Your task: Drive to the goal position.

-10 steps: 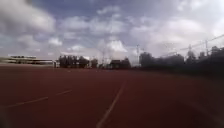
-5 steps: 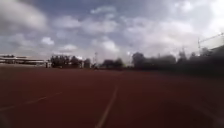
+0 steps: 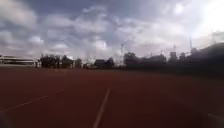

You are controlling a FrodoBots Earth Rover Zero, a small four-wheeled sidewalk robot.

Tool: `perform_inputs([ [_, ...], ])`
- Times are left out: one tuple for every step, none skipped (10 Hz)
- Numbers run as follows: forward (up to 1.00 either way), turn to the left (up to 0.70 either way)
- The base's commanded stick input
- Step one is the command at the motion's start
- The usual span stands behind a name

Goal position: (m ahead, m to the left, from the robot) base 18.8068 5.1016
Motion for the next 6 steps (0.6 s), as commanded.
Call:
perform_inputs([
  [0.70, 0.00],
  [0.70, 0.00],
  [0.70, 0.00],
  [0.70, 0.00],
  [0.70, 0.00],
  [0.70, 0.00],
])
